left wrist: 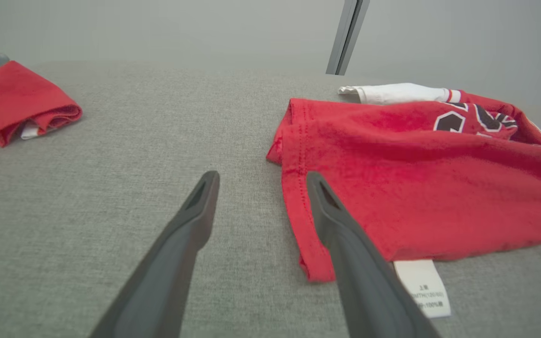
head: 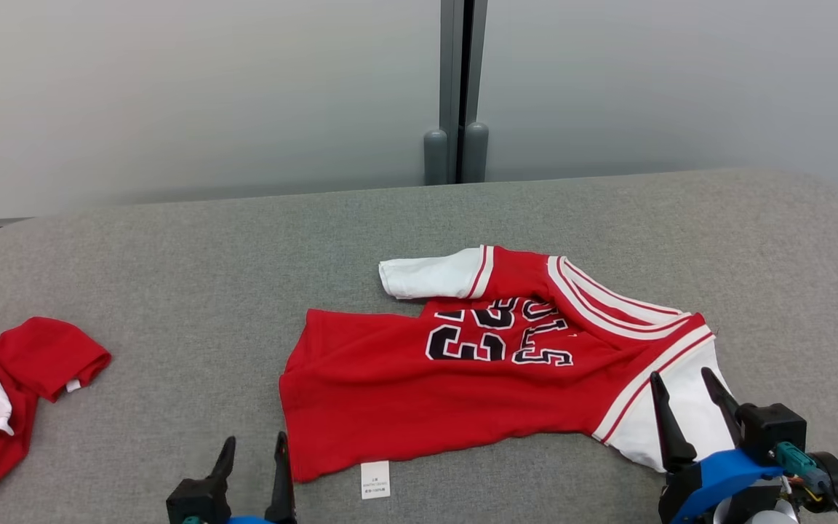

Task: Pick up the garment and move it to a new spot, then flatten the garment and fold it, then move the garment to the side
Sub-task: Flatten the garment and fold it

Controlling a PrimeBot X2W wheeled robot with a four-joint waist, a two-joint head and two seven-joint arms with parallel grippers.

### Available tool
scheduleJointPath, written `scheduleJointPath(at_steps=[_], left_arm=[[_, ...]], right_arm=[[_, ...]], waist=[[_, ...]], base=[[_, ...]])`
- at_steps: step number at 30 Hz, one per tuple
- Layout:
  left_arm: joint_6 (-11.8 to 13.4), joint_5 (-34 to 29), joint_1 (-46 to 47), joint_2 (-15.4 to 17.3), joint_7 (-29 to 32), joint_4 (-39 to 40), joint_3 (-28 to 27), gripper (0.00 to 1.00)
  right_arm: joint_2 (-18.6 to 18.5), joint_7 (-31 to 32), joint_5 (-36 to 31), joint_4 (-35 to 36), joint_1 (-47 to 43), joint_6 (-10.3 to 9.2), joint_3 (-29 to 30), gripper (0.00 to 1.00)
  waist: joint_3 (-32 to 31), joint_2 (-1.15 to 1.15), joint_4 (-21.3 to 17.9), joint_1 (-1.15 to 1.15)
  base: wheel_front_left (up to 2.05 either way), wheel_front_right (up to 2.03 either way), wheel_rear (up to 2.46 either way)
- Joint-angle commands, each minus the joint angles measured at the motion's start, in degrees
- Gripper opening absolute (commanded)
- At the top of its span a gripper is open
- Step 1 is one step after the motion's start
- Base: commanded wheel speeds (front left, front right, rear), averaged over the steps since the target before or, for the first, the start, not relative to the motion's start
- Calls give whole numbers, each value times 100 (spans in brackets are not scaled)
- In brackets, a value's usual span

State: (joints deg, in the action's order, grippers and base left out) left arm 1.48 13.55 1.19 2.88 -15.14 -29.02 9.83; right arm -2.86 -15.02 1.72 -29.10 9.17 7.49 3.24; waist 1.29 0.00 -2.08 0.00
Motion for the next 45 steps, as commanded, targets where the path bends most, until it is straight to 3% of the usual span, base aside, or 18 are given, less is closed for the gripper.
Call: scheduleJointPath(at_steps=[1, 15, 30, 36, 45], left_arm=[[-51, 64, -12, 3, 0, -64, 55, 100], [-604, 831, 260, 1, 2, -842, 776, 100], [-793, 445, 409, 1, 0, -325, 1000, 100], [-750, 104, 415, 0, -1, -70, 976, 100], [-810, 262, 410, 1, 0, -191, 1070, 100]], right_arm=[[-13, -23, -20, -48, -54, 1, 49, 100], [-12, -23, -136, -97, 128, 1, 279, 100], [-12, -23, -25, -246, 196, 1, 336, 100], [-12, -23, 40, -292, 237, 1, 315, 100], [-12, -23, 76, -392, 262, 1, 304, 100]], waist=[[38, 0, 2, 0], [424, 0, -127, 0], [563, 0, -123, 0], [563, 0, -108, 0], [573, 0, -129, 0]], base=[[0, 0, 0], [0, 0, 0], [0, 0, 0], [0, 0, 0], [0, 0, 0]])
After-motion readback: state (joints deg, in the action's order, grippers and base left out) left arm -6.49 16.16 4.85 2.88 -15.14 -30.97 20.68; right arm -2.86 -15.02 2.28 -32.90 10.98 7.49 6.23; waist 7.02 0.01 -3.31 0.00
